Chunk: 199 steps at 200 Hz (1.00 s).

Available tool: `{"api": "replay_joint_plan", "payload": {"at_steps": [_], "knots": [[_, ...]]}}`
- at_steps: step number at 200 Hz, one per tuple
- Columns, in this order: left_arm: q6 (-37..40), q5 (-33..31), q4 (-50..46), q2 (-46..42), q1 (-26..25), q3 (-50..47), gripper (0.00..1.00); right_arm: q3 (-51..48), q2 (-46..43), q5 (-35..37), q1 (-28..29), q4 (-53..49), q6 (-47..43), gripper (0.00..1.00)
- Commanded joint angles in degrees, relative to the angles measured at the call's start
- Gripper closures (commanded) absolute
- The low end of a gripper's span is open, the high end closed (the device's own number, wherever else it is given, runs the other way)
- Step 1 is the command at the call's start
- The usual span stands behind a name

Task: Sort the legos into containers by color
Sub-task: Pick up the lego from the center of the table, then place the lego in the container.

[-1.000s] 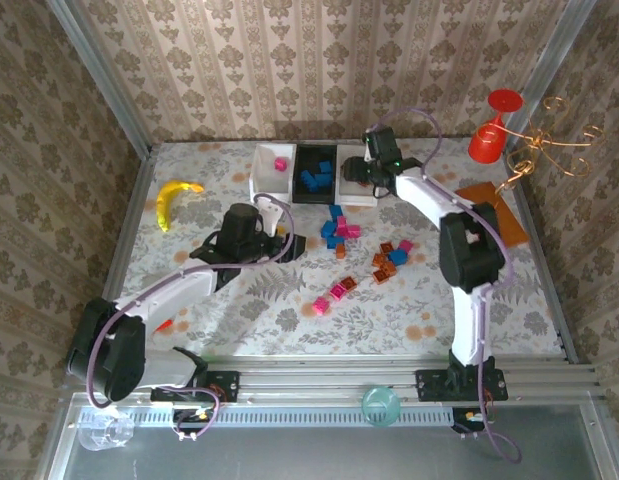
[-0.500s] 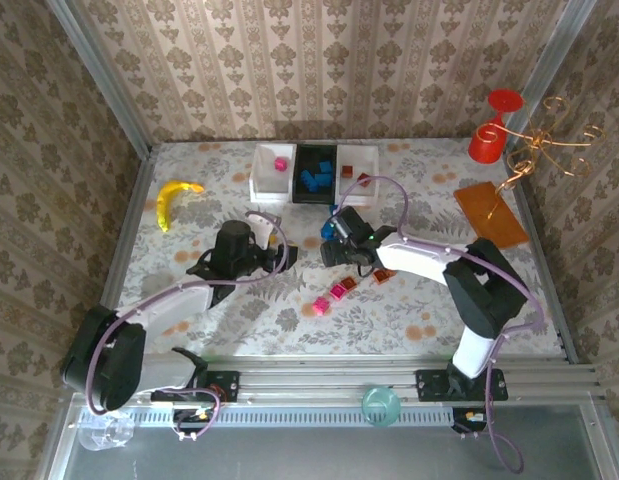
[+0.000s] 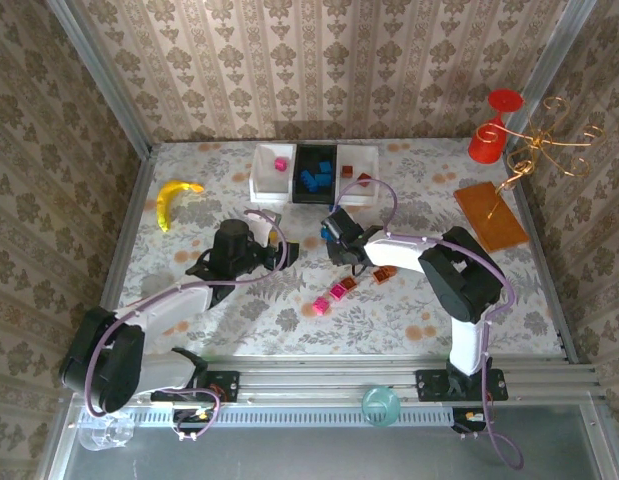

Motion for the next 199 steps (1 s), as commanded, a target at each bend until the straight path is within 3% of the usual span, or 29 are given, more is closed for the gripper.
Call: {"api": "replay_joint_plan", "payload": {"at_steps": [1,37,67,93,132,172,199], "knots": [[-1.04,2.59,2.62,0.86,0.21,-0.61,0.27,-2.38,-5.71,2.61,-0.22,-0.75,0.41,0.71],[-1.65,7.04,6.30,3.35,-0.09,0.13,0.28,-4.96,-15.18,-1.16,-2.88,2.03,-0.90,0.72],[-2.79,7.16,8.54,4.84,-1.09,1.57,0.27,-1.19,-15.16,-5.95,-8.58,6.83,-0.58,0.72],[-5.30,4.71,7.23,7.27,-2.24,4.96,0.27,5.12,-9.59,-8.22,-13.14,11.24,0.74,0.72],[-4.97,-5.35,4.83,10.21,-6.91,10.29,0.25,19.40,3.86,-7.66,-16.75,11.57,1.20,0.71],[-4.46,-7.06,2.65,10.39,-7.74,12.67,0.25,35.51,16.90,-7.57,-18.94,6.14,1.40,0.68],[-3.61,-7.73,1.65,9.04,-7.77,12.23,0.24,40.86,18.58,-10.22,-19.73,2.87,-0.04,0.60]]}}
